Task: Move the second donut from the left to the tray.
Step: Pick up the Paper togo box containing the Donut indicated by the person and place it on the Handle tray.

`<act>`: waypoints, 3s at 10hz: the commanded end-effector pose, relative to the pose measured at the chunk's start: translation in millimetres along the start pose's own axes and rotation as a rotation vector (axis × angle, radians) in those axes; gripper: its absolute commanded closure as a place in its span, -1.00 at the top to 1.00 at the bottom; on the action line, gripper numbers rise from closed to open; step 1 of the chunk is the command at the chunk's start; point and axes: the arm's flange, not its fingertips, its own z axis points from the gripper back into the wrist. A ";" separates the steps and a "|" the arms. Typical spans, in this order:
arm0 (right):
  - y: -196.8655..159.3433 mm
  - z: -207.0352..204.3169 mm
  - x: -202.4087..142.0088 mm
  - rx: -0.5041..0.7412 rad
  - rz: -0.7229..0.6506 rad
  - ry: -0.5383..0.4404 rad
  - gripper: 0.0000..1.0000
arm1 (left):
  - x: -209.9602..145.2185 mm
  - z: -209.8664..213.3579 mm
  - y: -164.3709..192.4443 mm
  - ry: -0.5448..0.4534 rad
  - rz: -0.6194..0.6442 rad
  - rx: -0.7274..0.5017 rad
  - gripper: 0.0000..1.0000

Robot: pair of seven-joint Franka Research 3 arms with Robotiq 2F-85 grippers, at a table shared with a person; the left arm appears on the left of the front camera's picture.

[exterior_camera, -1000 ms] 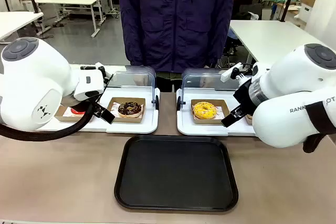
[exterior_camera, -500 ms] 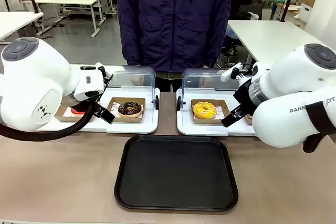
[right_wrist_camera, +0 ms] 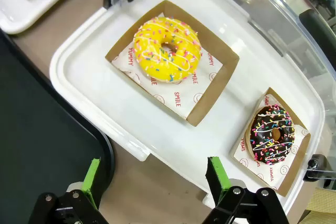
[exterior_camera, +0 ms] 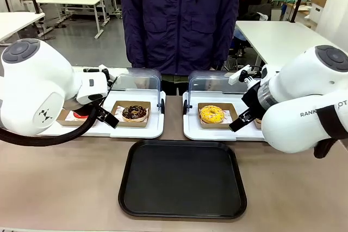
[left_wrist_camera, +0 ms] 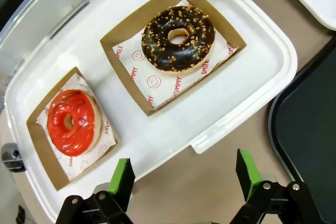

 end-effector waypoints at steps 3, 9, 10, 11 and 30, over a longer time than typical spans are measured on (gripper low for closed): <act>-48.0 82.2 25.8 0.073 -0.016 -0.103 1.00 | 19.0 48.4 39.8 -0.044 0.051 -0.116 1.00; -231.2 227.8 -90.8 0.377 0.129 -0.347 1.00 | -23.4 146.3 192.0 -0.228 -0.291 -0.515 1.00; -243.5 229.0 -107.6 0.398 0.178 -0.389 1.00 | -36.5 157.2 213.5 -0.294 -0.333 -0.552 1.00; -253.8 230.0 -120.3 0.417 0.194 -0.429 1.00 | -51.4 160.9 236.4 -0.360 -0.348 -0.586 1.00; -271.7 222.2 -144.4 0.487 0.129 -0.573 1.00 | -94.5 170.3 255.9 -0.533 -0.323 -0.592 1.00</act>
